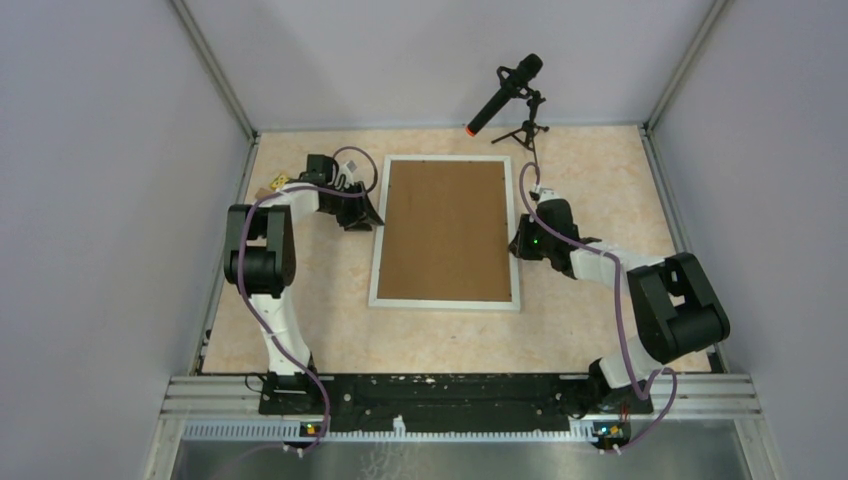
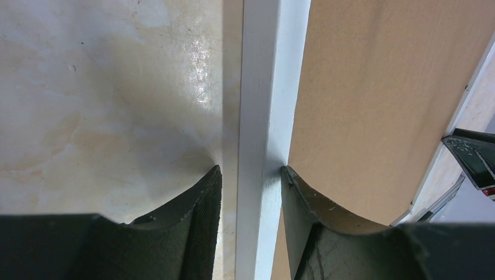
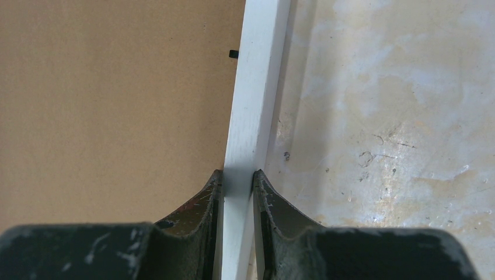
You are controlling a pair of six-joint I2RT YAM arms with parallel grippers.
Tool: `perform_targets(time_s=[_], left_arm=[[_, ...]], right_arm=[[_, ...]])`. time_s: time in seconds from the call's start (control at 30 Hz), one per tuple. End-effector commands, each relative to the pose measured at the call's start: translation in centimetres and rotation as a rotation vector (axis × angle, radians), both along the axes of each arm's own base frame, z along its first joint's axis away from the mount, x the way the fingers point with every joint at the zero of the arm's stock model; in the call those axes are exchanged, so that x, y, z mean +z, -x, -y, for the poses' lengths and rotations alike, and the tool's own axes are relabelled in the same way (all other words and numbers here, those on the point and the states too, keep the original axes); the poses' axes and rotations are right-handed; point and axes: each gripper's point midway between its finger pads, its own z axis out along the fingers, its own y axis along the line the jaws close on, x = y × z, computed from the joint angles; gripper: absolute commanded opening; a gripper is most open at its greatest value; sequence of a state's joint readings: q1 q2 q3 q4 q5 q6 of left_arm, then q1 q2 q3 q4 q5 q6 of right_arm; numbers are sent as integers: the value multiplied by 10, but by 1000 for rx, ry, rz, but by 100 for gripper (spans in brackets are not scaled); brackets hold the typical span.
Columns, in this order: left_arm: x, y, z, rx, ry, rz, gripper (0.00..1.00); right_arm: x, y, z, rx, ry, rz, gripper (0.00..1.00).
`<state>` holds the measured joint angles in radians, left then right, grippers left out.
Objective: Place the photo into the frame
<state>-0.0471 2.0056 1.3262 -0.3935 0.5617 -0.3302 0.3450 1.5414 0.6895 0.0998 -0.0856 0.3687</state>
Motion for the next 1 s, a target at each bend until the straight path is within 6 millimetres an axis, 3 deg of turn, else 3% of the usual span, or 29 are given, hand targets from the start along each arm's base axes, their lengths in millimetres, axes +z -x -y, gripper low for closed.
perform_targets(time_s=[0.0, 0.27, 0.57, 0.77, 0.97], left_arm=[[-19, 5, -2, -18, -74, -13, 46], [-35, 29, 8, -54, -133, -64, 47], [-58, 46, 24, -45, -233, -134, 55], [-76, 44, 12, 21, -381, -210, 59], [-80, 45, 4, 11, -498, -220, 61]], right_arm=[[-54, 58, -2, 95, 76, -240, 0], [-53, 58, -3, 98, 74, -238, 0], [-54, 58, -4, 101, 77, -238, 0], [-54, 59, -5, 106, 81, -239, 0], [-52, 59, -4, 106, 82, -234, 0]])
